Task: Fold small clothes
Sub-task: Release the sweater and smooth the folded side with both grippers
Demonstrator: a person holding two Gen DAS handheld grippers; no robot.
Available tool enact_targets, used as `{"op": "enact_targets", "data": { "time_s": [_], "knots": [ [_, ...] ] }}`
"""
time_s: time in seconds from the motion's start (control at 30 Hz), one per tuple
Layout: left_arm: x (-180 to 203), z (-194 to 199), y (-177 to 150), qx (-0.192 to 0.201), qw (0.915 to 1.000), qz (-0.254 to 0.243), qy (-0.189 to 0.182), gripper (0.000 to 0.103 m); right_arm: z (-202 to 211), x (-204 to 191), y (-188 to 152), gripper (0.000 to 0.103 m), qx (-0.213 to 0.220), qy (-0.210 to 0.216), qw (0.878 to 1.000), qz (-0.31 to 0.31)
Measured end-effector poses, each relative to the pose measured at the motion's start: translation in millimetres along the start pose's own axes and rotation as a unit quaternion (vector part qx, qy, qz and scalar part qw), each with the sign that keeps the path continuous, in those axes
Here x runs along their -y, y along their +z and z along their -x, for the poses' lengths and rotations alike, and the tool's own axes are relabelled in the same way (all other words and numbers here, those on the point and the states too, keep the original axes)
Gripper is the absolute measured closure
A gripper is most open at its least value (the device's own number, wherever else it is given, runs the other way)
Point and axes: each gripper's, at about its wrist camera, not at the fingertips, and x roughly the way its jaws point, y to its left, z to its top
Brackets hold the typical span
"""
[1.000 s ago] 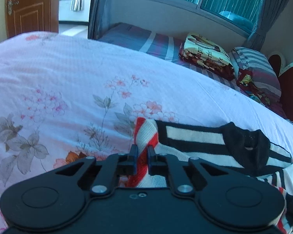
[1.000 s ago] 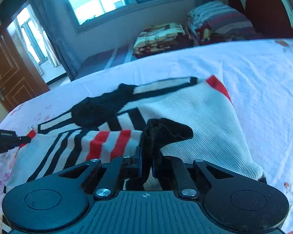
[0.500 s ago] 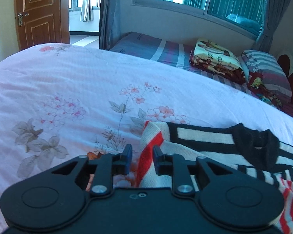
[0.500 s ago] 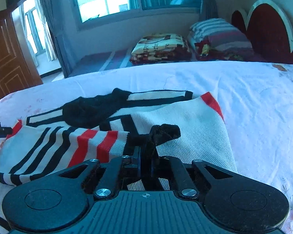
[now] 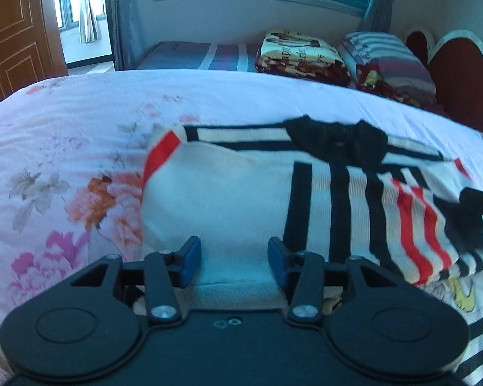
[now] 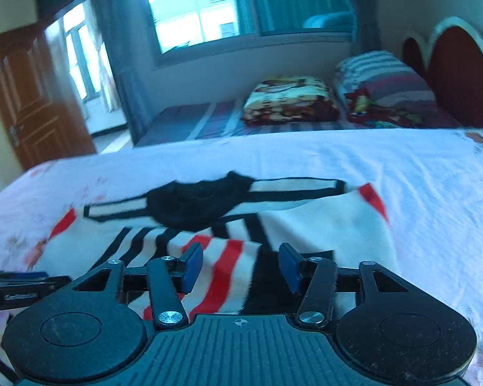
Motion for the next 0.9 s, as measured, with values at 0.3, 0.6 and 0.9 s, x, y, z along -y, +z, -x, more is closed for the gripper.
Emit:
{"op": "enact_targets", "data": {
  "time_s": [0.3, 0.6, 0.9],
  "knots": [
    [-3, 0, -7, 0.004, 1.0, 0.002, -0.001, 0.055, -29, 16, -23, 0.065, -0.064, -0.032, 0.997, 0.008],
    [22, 27, -10, -0.006, 0.9999, 0.004, -0.009, 0.058, 3, -17, -27, 0.064, -0.047, 0.018, 0.998, 0.022],
    [46, 38, -36, -0.03, 0.9993, -0.01, -0.022, 0.056, 19, -37, -59, 0.064, -0.072, 0.038, 0.995, 0.05]
  ]
}}
